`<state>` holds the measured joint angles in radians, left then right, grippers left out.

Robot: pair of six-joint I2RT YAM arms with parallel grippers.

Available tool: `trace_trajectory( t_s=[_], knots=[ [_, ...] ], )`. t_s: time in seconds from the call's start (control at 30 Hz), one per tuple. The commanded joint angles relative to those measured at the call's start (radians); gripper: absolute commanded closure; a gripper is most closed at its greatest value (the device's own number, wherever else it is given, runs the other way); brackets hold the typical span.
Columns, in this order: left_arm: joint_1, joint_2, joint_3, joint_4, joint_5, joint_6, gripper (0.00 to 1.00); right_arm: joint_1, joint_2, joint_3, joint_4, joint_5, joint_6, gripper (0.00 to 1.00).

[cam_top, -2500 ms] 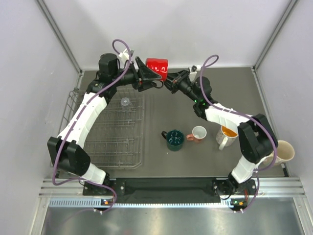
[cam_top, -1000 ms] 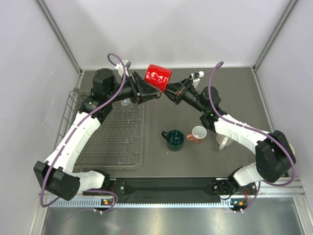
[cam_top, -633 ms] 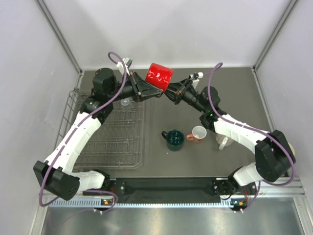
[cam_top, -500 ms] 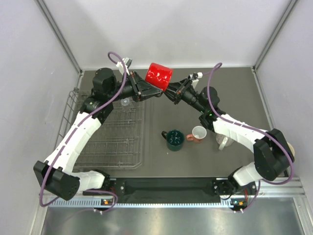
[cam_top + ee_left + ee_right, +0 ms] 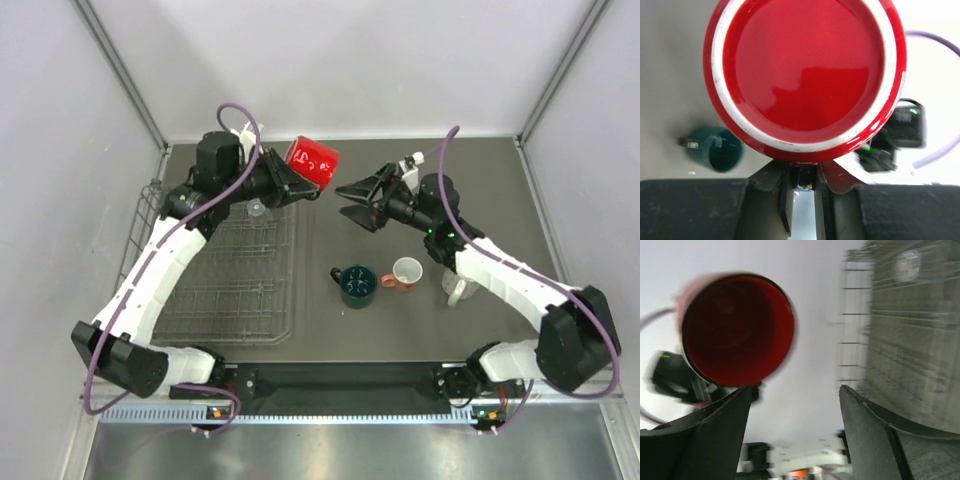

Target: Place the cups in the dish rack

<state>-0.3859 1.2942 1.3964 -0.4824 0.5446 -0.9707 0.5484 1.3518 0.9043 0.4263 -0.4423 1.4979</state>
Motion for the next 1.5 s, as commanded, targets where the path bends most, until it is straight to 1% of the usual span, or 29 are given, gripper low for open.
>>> trace_trajectory(
  t_s=[0.0,0.03,0.07,0.1,0.13,0.17,0.23,0.27,0.3,0.37,0.43,0.5,0.57,0.6,0.73,0.8,0.9,1.03,1.17,1.23,1.3,1.4,1.47],
  knots=[
    [0.015,0.019,0.160,-0.135,-0.133,0.162,1.00,-0.034,-0.092,0.091,-0.474,-0.012,-0.377,0.29],
    [0.018,0.028,0.205,-0.228,-0.199,0.199,1.00,-0.038,-0.095,0.141,-0.653,-0.006,-0.442,0.28],
    [0.027,0.043,0.220,-0.261,-0.228,0.213,1.00,-0.039,-0.094,0.166,-0.751,-0.001,-0.508,0.28],
    [0.033,0.051,0.234,-0.306,-0.256,0.225,1.00,-0.039,-0.095,0.192,-0.827,0.002,-0.618,0.28],
    [0.036,0.059,0.262,-0.368,-0.326,0.245,1.00,-0.038,-0.095,0.235,-0.982,0.005,-0.666,0.28],
    [0.039,0.066,0.271,-0.396,-0.357,0.257,1.00,-0.038,-0.105,0.248,-1.030,0.025,-0.753,0.28],
    [0.039,0.063,0.270,-0.433,-0.443,0.288,1.00,-0.034,-0.166,0.242,-1.095,0.057,-0.815,0.27],
    [0.042,0.053,0.259,-0.438,-0.521,0.299,1.00,-0.034,-0.189,0.231,-1.130,0.092,-0.838,0.27],
    [0.045,0.050,0.241,-0.440,-0.535,0.308,1.00,-0.036,-0.212,0.222,-1.146,0.105,-0.882,0.27],
    [0.051,0.050,0.221,-0.427,-0.631,0.342,1.00,-0.036,-0.267,0.196,-1.163,0.134,-0.918,0.27],
    [0.058,0.048,0.179,-0.400,-0.664,0.371,1.00,-0.038,-0.301,0.167,-1.173,0.155,-0.952,0.26],
    [0.064,0.051,0.135,-0.363,-0.713,0.385,1.00,-0.038,-0.312,0.150,-1.184,0.177,-0.973,0.26],
    [0.093,0.060,0.104,-0.326,-0.748,0.388,1.00,-0.036,-0.318,0.143,-1.189,0.185,-0.992,0.26],
    [0.100,0.059,0.061,-0.302,-0.764,0.412,1.00,-0.036,-0.319,0.142,-1.187,0.189,-0.996,0.26],
    [0.171,0.056,-0.010,-0.211,-0.778,0.464,1.00,-0.036,-0.321,0.137,-1.196,0.227,-1.010,0.26],
    [0.186,0.056,-0.040,-0.188,-0.819,0.487,1.00,-0.036,-0.329,0.125,-1.195,0.232,-1.009,0.26],
    [0.217,0.053,-0.095,-0.145,-0.830,0.510,1.00,-0.036,-0.345,0.116,-1.196,0.277,-1.007,0.25],
    [0.258,0.054,-0.158,-0.075,-0.841,0.527,1.00,-0.036,-0.370,0.125,-1.236,0.286,-1.004,0.25],
    [0.272,0.050,-0.233,0.007,-0.851,0.521,1.00,-0.036,-0.439,0.053,-1.213,0.312,-0.981,0.25],
    [0.271,0.051,-0.249,0.034,-0.867,0.514,1.00,-0.036,-0.470,0.035,-1.215,0.332,-0.992,0.25],
    [0.274,0.051,-0.270,0.099,-0.864,0.527,1.00,-0.036,-0.485,0.019,-1.228,0.336,-1.002,0.25],
    [0.274,0.089,-0.238,0.081,-0.908,0.535,1.00,-0.036,-0.497,0.028,-1.278,0.352,-1.004,0.24],
    [0.274,0.115,-0.231,0.108,-0.917,0.553,1.00,-0.036,-0.510,0.036,-1.317,0.370,-1.013,0.22]
  ],
)
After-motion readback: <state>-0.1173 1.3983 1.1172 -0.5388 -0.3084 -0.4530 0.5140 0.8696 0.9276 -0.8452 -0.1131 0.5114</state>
